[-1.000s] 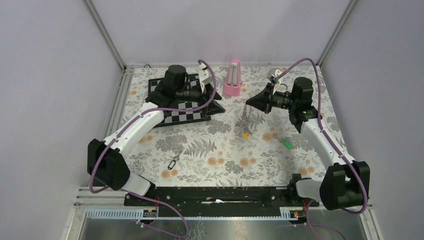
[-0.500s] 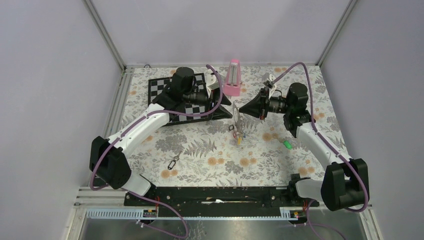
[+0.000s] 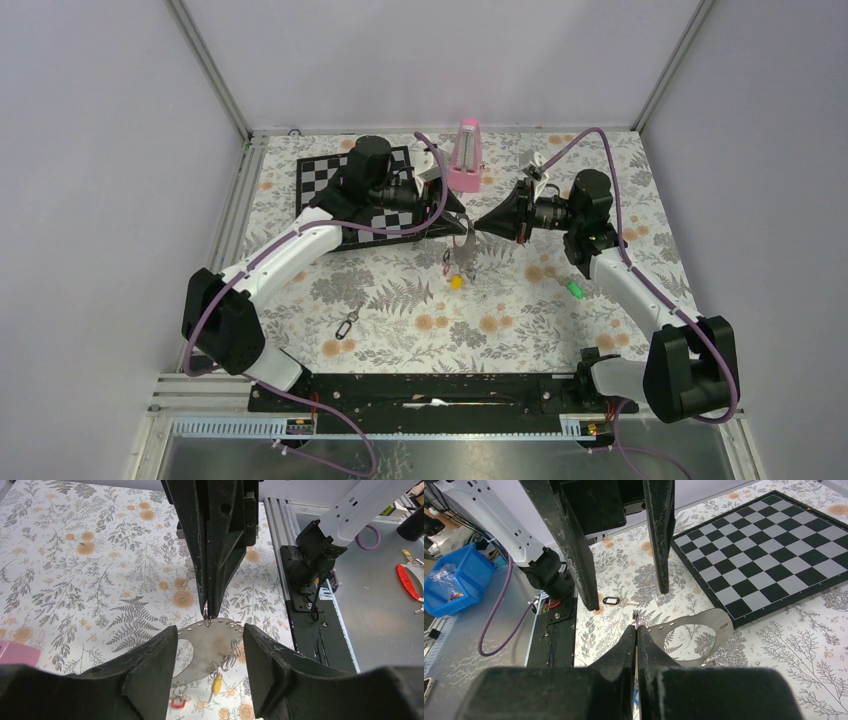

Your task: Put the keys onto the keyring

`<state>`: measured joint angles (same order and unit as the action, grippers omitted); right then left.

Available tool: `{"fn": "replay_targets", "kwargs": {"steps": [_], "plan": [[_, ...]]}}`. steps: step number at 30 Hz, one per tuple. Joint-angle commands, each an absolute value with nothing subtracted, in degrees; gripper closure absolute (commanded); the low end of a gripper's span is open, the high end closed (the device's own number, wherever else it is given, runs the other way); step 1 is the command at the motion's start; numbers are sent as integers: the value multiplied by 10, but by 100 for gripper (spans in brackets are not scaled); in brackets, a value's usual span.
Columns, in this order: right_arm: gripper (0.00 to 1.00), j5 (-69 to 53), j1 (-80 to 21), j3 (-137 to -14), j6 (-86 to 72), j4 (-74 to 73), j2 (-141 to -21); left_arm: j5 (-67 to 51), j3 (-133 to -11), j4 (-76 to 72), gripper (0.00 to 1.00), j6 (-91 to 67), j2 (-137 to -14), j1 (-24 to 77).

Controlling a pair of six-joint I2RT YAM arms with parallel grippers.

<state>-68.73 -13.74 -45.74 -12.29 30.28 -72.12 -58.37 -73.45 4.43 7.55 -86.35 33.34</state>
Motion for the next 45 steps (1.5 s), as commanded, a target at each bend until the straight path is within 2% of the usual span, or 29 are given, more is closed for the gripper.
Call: {"fn": "replay_targets", "kwargs": {"steps": [1, 16, 35, 45], "plan": [[97, -708, -146, -459, -128, 343, -703, -607, -733, 8, 46, 87, -867, 337], [98, -716, -147, -448, -131, 352, -697, -638, -742, 4, 53, 114, -881, 336], [99, -708, -147, -440, -144, 376, -699, -664, -720, -15, 68, 108, -889, 337], [99, -704, -147, -437, -142, 376, -700, -666, -713, -37, 72, 94, -893, 341]]}}
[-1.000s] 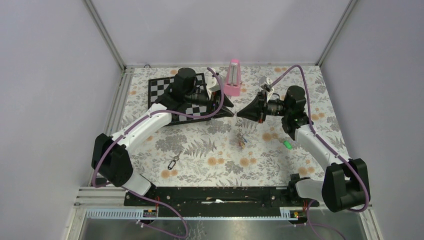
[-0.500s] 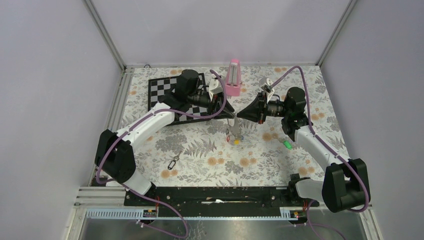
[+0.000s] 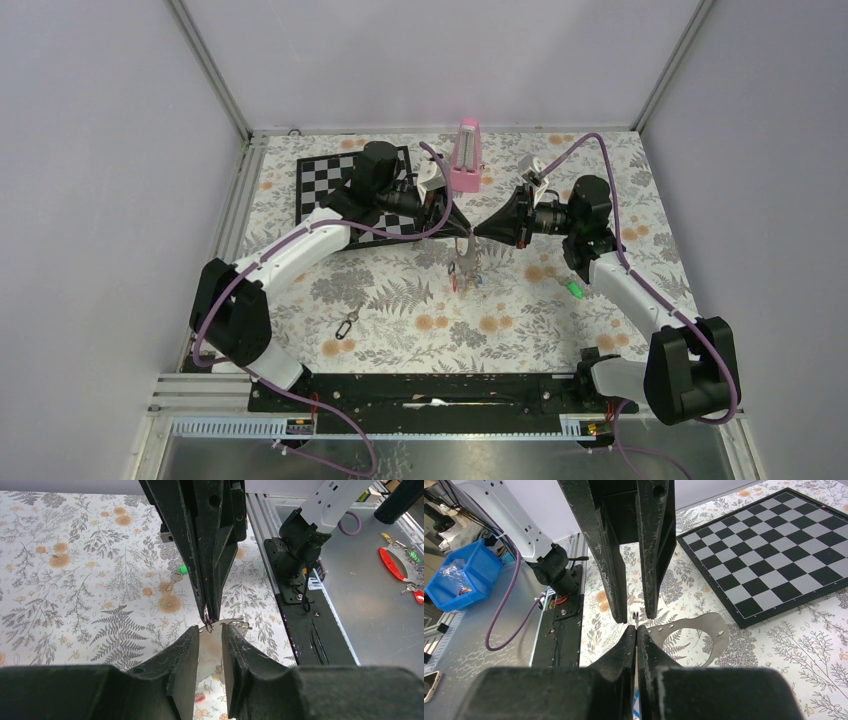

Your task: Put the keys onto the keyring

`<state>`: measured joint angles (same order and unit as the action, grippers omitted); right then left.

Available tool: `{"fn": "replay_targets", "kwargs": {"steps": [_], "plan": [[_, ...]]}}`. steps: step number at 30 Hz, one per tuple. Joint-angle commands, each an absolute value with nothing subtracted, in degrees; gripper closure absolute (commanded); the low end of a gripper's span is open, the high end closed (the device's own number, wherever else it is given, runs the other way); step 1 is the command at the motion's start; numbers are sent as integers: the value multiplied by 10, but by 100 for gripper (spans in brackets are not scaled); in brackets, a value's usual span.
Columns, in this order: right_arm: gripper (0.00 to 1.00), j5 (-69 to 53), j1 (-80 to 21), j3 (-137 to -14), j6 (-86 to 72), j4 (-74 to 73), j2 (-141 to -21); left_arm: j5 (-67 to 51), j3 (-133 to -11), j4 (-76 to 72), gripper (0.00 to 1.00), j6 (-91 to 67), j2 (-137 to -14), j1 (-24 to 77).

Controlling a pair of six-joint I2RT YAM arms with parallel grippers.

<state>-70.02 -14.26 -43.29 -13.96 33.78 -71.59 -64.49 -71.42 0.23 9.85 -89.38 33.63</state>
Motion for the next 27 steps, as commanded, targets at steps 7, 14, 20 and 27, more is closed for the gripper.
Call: {"fn": "replay_targets", "kwargs": {"steps": [7, 14, 20, 27], "plan": [[99, -704, -147, -436, -141, 376, -697, -667, -716, -44, 79, 87, -901, 347], [97, -701, -147, -435, -132, 370, -698, -664, -715, -40, 95, 88, -899, 347], [78, -675, -146, -451, -55, 275, -688, -607, -740, 55, 100, 148, -886, 346], [56, -630, -146, -497, 96, 115, -675, -530, -810, 236, 100, 247, -884, 351]]}}
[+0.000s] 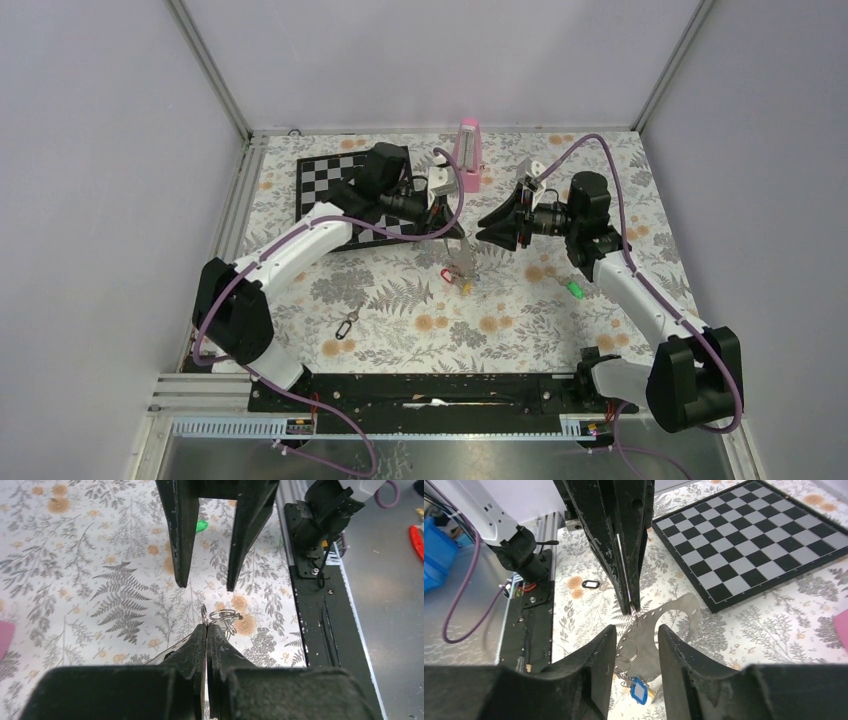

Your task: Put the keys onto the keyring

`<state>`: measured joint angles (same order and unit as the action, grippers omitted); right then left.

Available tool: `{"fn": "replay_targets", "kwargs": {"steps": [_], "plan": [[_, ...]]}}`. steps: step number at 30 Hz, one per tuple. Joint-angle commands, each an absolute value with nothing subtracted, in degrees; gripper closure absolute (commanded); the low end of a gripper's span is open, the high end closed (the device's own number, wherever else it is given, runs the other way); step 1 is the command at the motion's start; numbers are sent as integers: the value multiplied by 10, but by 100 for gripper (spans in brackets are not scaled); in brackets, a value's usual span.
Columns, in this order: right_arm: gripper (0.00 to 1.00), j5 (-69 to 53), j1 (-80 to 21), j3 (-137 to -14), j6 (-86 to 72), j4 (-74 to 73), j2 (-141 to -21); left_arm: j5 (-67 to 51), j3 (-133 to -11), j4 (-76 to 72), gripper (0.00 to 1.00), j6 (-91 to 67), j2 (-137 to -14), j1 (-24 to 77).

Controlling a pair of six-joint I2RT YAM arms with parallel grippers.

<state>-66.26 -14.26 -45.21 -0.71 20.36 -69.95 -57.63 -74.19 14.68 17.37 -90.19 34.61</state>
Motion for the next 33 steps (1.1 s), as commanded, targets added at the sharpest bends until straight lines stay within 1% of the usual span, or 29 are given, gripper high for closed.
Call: {"fn": "replay_targets", "kwargs": {"steps": [1, 8, 13, 18, 22, 25, 30, 32, 33], "plan": [[54, -627, -146, -502, 101, 105, -674, -524, -818, 250, 100, 252, -883, 352], [49, -653, -149, -498, 54, 152, -685, -491, -824, 267, 100, 247, -869, 371], [46, -665, -159, -496, 40, 166, -688, -487, -834, 267, 100, 229, -872, 385], [46, -680, -171, -482, 45, 168, -696, -487, -848, 267, 100, 207, -885, 391], [48, -680, -174, -481, 85, 128, -693, -484, -849, 267, 100, 200, -887, 391], [52, -670, -175, -478, 100, 121, -692, -488, -847, 267, 100, 200, -887, 391], [71, -669, -176, -481, 102, 119, -694, -489, -844, 267, 100, 200, -888, 391], [76, -670, -176, -479, 103, 120, -695, -489, -844, 267, 100, 200, -888, 391], [77, -670, -177, -477, 101, 122, -695, -489, -844, 267, 100, 201, -888, 391]]}}
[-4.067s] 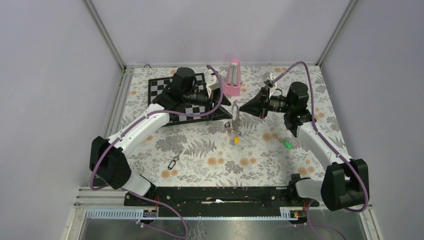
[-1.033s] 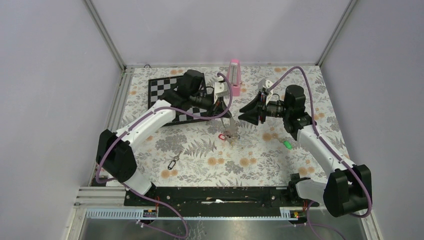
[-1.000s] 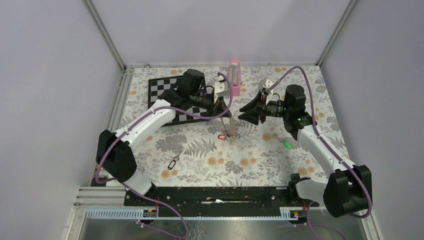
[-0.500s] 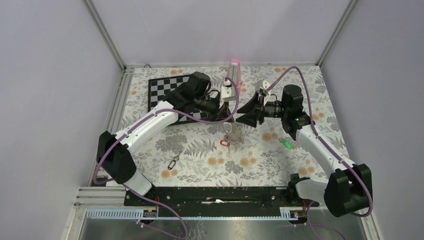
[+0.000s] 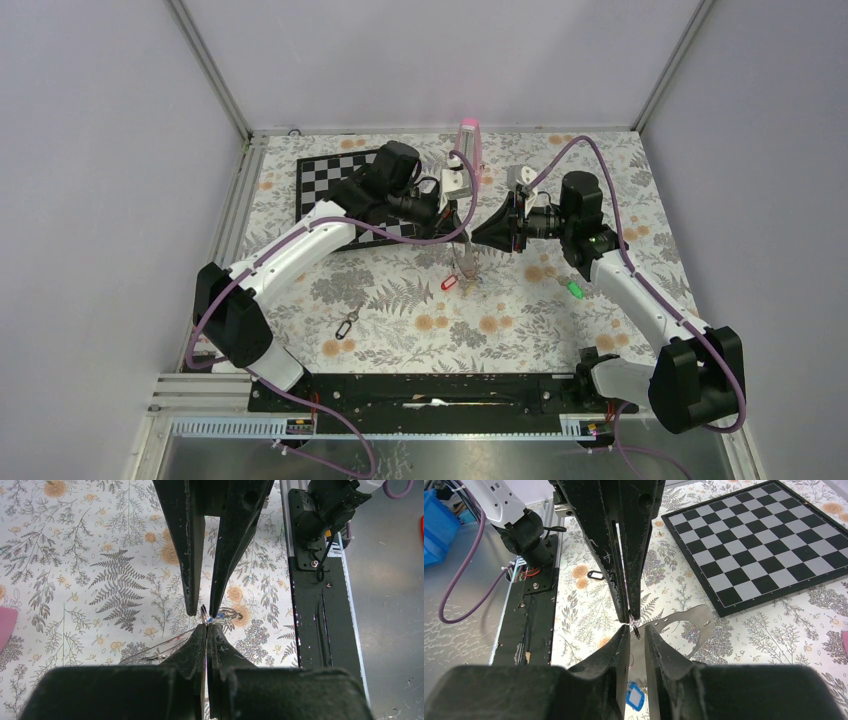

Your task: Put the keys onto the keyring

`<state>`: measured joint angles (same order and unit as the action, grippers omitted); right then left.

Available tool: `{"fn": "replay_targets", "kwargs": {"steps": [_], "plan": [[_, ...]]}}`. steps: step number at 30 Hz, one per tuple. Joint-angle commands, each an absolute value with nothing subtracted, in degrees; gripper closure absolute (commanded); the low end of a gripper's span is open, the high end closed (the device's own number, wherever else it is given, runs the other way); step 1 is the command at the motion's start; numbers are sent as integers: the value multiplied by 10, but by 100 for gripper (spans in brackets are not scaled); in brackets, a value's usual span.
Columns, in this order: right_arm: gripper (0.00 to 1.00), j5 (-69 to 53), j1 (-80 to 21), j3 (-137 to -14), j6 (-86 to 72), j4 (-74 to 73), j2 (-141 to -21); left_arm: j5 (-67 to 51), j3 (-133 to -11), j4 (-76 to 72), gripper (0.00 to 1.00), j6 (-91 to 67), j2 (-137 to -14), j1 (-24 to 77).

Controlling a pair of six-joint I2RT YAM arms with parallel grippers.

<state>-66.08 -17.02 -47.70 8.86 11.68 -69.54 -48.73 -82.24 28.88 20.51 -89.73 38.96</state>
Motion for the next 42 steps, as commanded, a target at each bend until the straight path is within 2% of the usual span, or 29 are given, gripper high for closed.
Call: {"fn": "replay_targets", "kwargs": {"steps": [1, 7, 11, 12, 15, 16, 18, 20, 23, 26, 34, 42], "plan": [[77, -671, -177, -477, 99, 125, -696, -488, -844, 267, 100, 201, -889, 391], [83, -672, -182, -474, 81, 143, -702, -488, -844, 267, 100, 201, -892, 391], [100, -671, -183, -471, 51, 173, -703, -494, -847, 267, 100, 201, -892, 391], [100, -669, -183, -469, 38, 189, -701, -497, -847, 267, 99, 202, -891, 390], [100, -667, -183, -470, -31, 248, -697, -527, -848, 266, 66, 204, -886, 375], [100, -668, -182, -473, -58, 269, -697, -545, -845, 260, 58, 199, -882, 364], [100, -670, -180, -476, -119, 323, -698, -587, -826, 211, 50, 161, -870, 334], [100, -670, -177, -474, -206, 400, -703, -632, -790, 122, 47, 91, -854, 302], [100, -659, -176, -469, -306, 520, -718, -690, -719, -77, 46, -57, -829, 267], [100, -642, -176, -469, -363, 577, -734, -706, -675, -229, 47, -180, -824, 261], [100, -603, -176, -449, -423, 652, -750, -706, -663, -317, 58, -250, -838, 263], [100, -597, -176, -440, -450, 692, -756, -708, -657, -324, 66, -247, -850, 276]]}}
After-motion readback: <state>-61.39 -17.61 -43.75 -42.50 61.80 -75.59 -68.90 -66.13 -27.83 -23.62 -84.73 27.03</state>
